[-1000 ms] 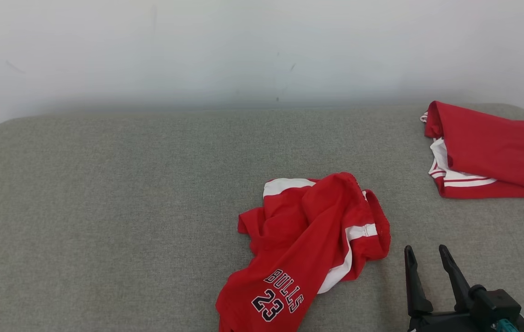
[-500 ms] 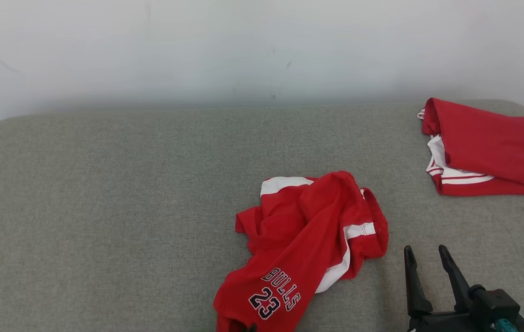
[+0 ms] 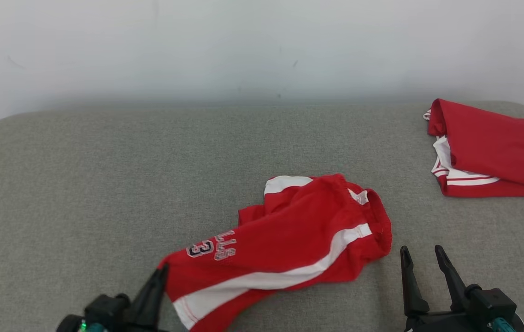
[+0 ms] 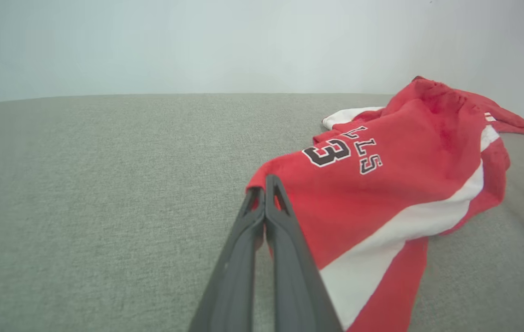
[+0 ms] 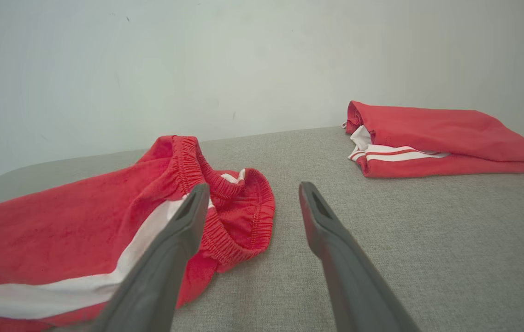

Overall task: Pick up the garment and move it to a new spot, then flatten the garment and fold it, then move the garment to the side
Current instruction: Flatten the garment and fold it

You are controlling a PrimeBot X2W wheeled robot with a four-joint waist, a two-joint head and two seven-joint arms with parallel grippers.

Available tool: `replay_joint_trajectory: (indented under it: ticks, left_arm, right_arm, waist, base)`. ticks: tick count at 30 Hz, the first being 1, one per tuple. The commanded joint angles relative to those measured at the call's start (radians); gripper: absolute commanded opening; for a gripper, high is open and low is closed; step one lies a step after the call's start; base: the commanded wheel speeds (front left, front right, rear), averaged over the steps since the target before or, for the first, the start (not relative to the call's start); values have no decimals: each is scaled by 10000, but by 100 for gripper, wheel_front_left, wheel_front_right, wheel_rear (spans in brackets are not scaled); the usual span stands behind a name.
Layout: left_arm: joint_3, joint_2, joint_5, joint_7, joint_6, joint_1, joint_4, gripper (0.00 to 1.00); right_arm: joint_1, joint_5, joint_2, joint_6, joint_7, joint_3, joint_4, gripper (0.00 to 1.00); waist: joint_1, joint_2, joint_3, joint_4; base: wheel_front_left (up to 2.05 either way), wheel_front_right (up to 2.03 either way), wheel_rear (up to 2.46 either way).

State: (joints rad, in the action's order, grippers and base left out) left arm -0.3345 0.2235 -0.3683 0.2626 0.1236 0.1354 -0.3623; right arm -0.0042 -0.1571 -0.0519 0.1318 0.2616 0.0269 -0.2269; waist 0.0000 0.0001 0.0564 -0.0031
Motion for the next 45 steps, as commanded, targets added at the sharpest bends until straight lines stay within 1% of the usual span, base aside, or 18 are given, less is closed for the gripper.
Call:
replay_joint_trajectory:
  ticks: [1,3,7,8,10,11,17,26,33,39,45]
  left_arm:
    - [247,142,3,17,6,212,-28,0]
    - [394,302,60,17,21,289,-194,0]
    - [466,366,-52,18,61,484,-708,0]
    - [436,348,-48,18,68,513,-833,3]
    - [503,226,-101,18,56,559,-970,73]
    - [508,181,-96,18,57,519,-1070,100]
    - [626,-165,-92,17,67,176,-1183,100]
    - [890,-526,-180,18,71,-542,-996,100]
    - [556,-933,-391,17,73,-996,-1232,100]
    - [-67,-1082,-644,18,61,-913,-1674,100]
    - [-463,-1138,-878,18,62,-593,-2404,100]
  right_arm:
    - [-115,25,28,-19,50,-38,-20,100]
    - [-133,48,25,-19,50,-30,-51,100]
    - [-129,65,27,-19,50,-35,-154,100]
    - [-126,72,27,-19,50,-47,-192,100]
    - [-117,64,27,-19,50,-52,-235,100]
    - [-103,58,25,-19,50,-51,-256,100]
    - [4,48,24,-19,50,-42,-327,100]
    - [97,68,24,-19,50,-133,-388,100]
    - [177,110,-14,-19,50,-256,-554,100]
    - [-232,295,-475,-19,50,-773,-1064,100]
    - [-894,384,-959,-21,50,-1384,-1932,100]
  waist:
    - [0,-1,55,-84]
    - [0,-1,101,-143]
    - [0,-1,164,-212]
    - [0,-1,162,-221]
    - [0,-1,138,-208]
    - [0,-1,119,-189]
    - [0,-1,-97,93]
    - [0,-1,-404,414]
    - [0,-1,-540,450]
    - [0,-1,-541,345]
    - [0,-1,-502,284]
  base:
    - [0,0,0]
    - [0,0,0]
    - [0,0,0]
    - [0,0,0]
    - [0,0,0]
    - [0,0,0]
    - [0,0,0]
    - [0,0,0]
    - [0,0,0]
    - [0,0,0]
    - [0,0,0]
